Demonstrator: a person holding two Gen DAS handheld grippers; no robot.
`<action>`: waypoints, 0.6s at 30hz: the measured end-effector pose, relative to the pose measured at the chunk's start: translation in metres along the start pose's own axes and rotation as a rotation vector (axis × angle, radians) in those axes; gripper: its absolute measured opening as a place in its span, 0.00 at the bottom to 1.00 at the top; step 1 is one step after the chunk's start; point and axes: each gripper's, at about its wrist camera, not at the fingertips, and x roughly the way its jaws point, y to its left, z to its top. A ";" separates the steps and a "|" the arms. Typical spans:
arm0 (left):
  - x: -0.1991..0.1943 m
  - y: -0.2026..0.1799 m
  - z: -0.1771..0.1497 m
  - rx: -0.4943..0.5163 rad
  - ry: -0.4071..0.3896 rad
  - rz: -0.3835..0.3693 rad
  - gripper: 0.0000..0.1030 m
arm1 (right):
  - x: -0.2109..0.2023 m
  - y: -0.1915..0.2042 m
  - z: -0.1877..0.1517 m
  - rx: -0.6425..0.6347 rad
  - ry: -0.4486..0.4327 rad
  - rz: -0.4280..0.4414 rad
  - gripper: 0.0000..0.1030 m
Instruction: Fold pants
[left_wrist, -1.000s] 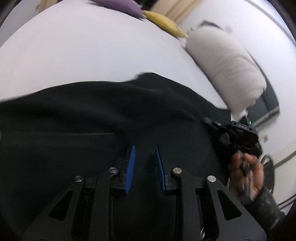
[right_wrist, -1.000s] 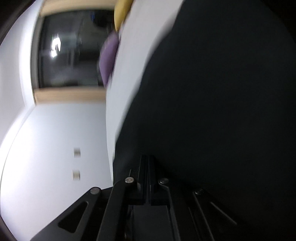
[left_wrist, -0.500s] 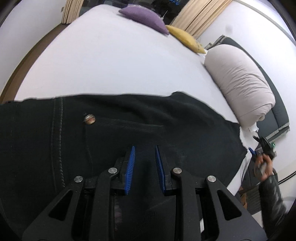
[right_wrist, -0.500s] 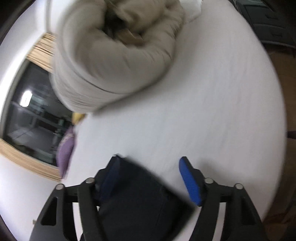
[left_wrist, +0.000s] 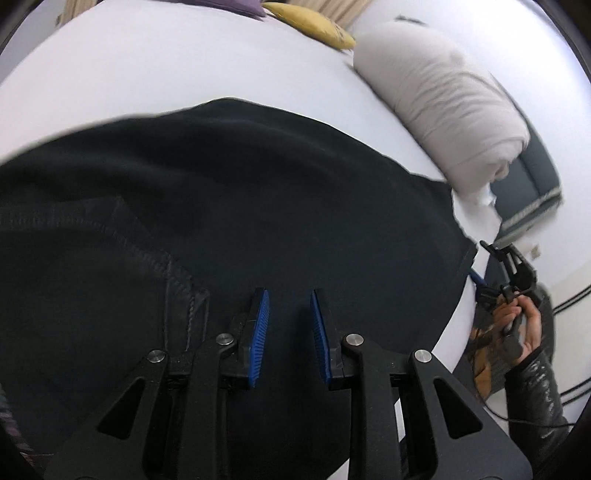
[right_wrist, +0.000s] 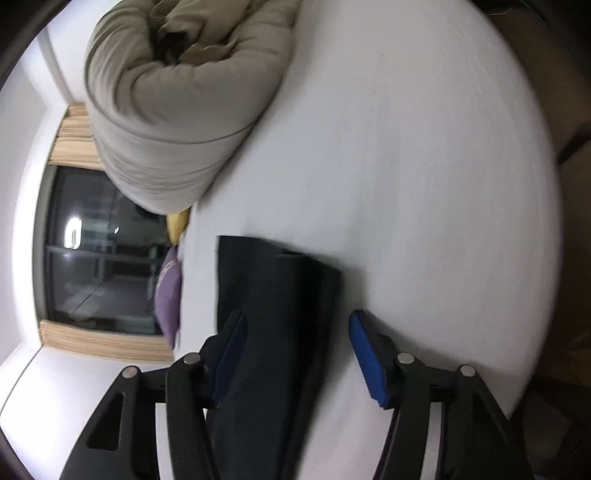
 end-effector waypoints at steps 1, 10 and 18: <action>0.005 0.006 0.003 -0.015 -0.005 -0.011 0.21 | 0.007 0.003 0.003 -0.014 0.017 0.004 0.60; -0.007 0.032 -0.007 -0.067 -0.007 -0.032 0.22 | 0.042 0.001 0.022 0.009 0.037 0.030 0.23; -0.034 0.054 -0.005 -0.132 0.000 -0.093 0.53 | 0.040 0.001 0.017 -0.035 0.028 0.000 0.10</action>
